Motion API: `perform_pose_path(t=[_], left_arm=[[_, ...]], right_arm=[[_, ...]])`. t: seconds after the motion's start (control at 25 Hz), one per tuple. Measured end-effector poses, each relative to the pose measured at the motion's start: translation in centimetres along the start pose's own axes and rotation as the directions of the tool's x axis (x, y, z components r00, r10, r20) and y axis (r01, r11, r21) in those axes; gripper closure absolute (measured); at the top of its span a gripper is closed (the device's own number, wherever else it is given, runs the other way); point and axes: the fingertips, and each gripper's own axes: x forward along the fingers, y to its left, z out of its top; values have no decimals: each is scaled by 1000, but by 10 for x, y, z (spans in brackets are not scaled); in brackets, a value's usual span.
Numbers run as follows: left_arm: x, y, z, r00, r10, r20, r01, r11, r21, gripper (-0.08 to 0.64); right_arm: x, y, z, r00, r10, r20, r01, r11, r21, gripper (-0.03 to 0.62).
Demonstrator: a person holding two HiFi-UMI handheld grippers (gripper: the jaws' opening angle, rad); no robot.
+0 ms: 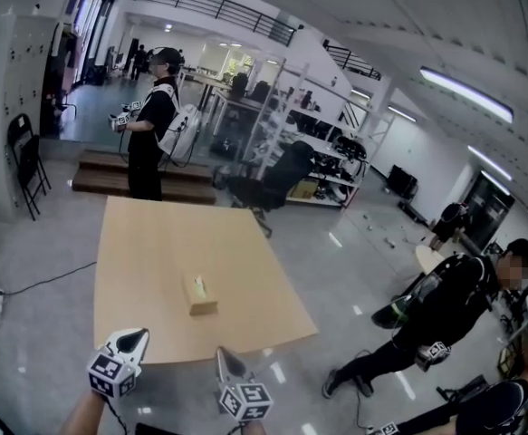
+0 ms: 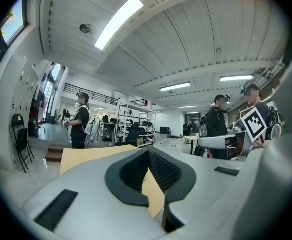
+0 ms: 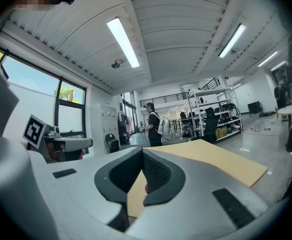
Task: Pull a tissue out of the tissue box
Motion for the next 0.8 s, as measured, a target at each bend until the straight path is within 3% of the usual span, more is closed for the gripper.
perform_pose_path(t=[0.8], left_arm=[[58,83,0,999,-44,-4,44,999,0,552]], right_arm=[[93,-2,9,999,-52,-1,52,999,-16,581]])
